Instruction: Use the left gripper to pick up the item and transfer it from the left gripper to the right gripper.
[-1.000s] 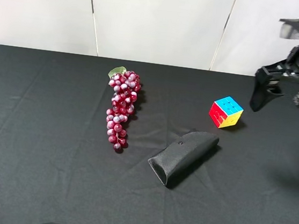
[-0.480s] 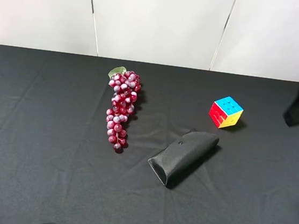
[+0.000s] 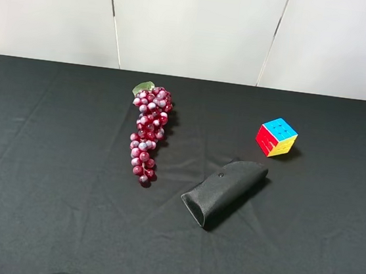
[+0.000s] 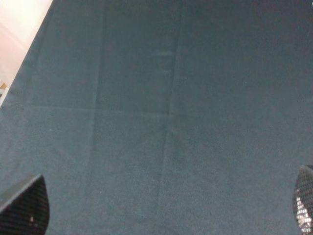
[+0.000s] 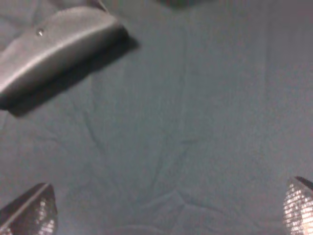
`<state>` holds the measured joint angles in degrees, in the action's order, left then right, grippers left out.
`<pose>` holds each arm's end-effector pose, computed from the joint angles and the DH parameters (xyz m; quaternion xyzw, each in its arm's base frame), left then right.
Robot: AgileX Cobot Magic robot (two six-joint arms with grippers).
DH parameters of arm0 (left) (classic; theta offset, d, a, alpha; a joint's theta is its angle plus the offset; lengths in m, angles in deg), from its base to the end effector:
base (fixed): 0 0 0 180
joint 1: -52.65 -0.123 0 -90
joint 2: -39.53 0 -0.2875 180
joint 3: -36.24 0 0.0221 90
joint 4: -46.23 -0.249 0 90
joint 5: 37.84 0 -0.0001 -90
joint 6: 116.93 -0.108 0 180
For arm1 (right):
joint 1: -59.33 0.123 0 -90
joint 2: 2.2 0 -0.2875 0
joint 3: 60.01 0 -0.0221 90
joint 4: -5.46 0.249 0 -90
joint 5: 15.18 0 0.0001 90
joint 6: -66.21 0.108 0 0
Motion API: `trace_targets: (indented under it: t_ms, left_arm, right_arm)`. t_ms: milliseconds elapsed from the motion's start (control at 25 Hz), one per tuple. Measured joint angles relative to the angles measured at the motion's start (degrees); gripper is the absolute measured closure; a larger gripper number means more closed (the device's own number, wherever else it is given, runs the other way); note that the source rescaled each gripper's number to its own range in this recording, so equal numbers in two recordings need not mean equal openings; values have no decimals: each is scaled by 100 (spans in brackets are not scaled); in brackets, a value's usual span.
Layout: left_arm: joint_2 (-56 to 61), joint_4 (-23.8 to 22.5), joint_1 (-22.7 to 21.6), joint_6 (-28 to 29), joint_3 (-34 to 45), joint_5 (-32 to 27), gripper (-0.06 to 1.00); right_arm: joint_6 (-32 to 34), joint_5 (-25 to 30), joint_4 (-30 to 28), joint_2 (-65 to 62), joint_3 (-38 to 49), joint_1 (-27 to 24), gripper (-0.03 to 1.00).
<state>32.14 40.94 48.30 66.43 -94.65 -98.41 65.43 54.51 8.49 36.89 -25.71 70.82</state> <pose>0.0056 0.0091 0.2669 -0.0589 0.8500 0.0506 0.5210 0.0714 0.0200 0.3104 -0.1005 0.9429 0.0559 0.3127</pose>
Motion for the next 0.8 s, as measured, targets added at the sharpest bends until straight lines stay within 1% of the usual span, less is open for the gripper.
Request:
trace_targets:
  t_ms: [120, 280, 480, 560, 680, 800]
  left_arm:
    - [0, 0, 0, 0, 0, 0, -6]
    - [0, 0, 0, 0, 0, 0, -6]
    - [0, 0, 0, 0, 0, 0, -6]
    - [0, 0, 0, 0, 0, 0, -6]
    - [0, 0, 0, 0, 0, 0, -6]
    - [0, 0, 0, 0, 0, 0, -6]
  right_arm:
    - [13, -79, 0, -859, 324, 0, -3]
    - [78, -333, -6, -1893, 718, 0, -3]
    - [157, -672, -182, -2925, 923, 0, -3]
    - [169, -710, -303, -3127, 925, 0, -3]
    - [169, -721, -303, -3168, 968, 0, -3]
    - [78, -801, -303, -3168, 1199, 0, -3]
